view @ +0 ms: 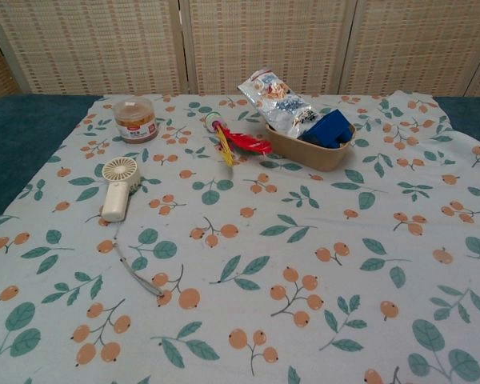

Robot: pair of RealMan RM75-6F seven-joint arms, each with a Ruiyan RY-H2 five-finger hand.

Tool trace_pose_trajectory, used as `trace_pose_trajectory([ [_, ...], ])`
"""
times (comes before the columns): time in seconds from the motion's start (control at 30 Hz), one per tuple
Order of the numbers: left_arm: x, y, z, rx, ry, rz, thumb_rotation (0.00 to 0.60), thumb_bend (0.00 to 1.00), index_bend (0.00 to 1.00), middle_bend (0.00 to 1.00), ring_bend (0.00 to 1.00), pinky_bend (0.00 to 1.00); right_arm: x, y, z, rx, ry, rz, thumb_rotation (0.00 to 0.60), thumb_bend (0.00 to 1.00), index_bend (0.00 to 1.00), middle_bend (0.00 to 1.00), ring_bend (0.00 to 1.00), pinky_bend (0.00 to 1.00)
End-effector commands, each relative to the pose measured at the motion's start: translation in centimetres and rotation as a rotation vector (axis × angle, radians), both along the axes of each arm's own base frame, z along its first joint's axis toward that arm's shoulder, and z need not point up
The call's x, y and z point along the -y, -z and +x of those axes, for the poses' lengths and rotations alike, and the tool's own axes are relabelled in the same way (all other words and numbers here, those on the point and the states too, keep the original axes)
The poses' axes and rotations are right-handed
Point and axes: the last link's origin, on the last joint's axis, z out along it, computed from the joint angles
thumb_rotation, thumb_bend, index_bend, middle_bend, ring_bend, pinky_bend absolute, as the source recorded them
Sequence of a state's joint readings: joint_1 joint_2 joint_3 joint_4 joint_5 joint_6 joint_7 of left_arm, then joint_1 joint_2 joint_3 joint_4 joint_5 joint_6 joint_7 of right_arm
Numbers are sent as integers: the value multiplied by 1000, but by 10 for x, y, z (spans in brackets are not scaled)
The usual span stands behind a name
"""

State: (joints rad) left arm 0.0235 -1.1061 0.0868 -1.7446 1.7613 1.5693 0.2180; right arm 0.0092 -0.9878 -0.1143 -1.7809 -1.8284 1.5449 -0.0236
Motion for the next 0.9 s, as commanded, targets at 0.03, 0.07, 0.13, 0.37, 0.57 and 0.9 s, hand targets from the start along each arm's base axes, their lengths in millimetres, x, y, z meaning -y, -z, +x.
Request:
trace_pose_trajectory([
  [0.03,0,3,1,2,7,-9,600,456,0,28,0,143,-1,-1,0,0,-1,0,600,184,0,0,0,0],
  [0.07,-1,4,2,3,12,-12,600,470,0,29,0,146,-1,0,0,-1,-1,1,600,184,0,0,0,0],
  [0.13,-4,10,4,2,33,-26,600,493,0,42,0,167,-1,0,-1,-5,3,3,600,184,0,0,0,0],
  [0.37,-41,63,13,-28,156,-151,600,714,0,562,549,825,7,7,-4,-20,13,2,600,184,0,0,0,0],
  [0.57,-87,104,15,-84,152,-263,600,879,0,804,809,1000,14,14,-6,-41,15,-16,600,184,0,0,0,0],
  [0.9,-142,132,21,-121,141,-303,600,884,0,878,850,1000,28,28,-13,-90,55,-30,600,183,0,0,0,0],
])
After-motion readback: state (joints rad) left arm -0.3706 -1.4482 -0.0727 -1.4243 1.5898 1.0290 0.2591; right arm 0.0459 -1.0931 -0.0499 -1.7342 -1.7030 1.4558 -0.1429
